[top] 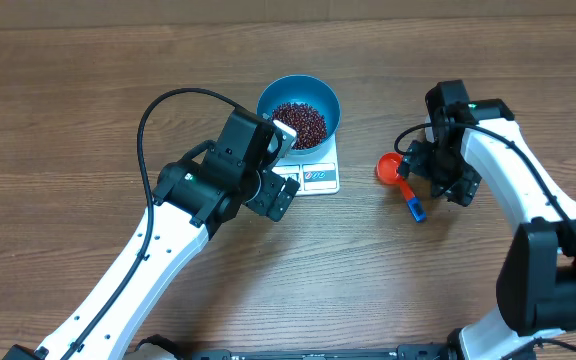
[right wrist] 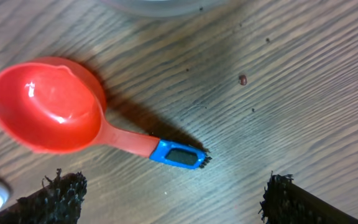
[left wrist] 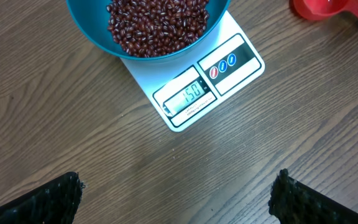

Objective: Scoop item into bowl and weigh 150g on scale
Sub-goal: 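Move the scoop down beside the container and set it on the table, then open the right gripper, release the scoop, and retract the right arm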

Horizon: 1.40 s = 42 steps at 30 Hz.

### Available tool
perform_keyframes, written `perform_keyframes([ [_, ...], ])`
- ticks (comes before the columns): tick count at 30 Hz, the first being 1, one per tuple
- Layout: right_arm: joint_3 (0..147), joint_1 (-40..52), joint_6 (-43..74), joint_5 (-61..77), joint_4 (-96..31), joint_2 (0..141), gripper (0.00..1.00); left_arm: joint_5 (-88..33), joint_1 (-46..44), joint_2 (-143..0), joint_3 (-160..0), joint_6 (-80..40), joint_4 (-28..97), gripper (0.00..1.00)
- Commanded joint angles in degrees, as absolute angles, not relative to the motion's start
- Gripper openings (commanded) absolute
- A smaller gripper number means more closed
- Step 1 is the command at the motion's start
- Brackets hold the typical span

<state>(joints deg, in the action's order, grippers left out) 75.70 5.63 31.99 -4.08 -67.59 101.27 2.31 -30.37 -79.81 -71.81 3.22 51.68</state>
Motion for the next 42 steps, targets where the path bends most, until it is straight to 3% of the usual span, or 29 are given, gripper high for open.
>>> perform_keyframes([
  [1, 77.9, 5.5, 24.4, -4.3, -67.9, 94.5, 0.93, 1.9, -30.4, -78.6, -72.2, 4.1, 51.6, 1.0],
  [10, 77.9, 5.5, 4.3, 12.1, -71.5, 80.9, 0.86, 1.9, -30.4, -78.6, -72.2, 4.1, 51.6, 1.0],
  [11, 77.9, 5.5, 4.2, 12.1, -72.0, 79.5, 0.86, 1.9, -30.4, -78.6, -72.2, 4.1, 51.6, 1.0],
  [13, 77.9, 5.5, 4.2, 12.1, -73.1, 77.4, 1.0, 1.9, -30.4, -78.6, -72.2, 4.1, 51.6, 1.0],
  [35, 77.8, 5.5, 4.2, 12.1, -76.1, 76.7, 1.0, 1.9, -30.4, -78.6, -72.2, 4.1, 51.6, 1.0],
  [42, 74.2, 5.5, 4.2, 8.3, -69.4, 69.7, 1.0, 1.9, -30.4, -78.6, -72.2, 4.1, 51.6, 1.0],
])
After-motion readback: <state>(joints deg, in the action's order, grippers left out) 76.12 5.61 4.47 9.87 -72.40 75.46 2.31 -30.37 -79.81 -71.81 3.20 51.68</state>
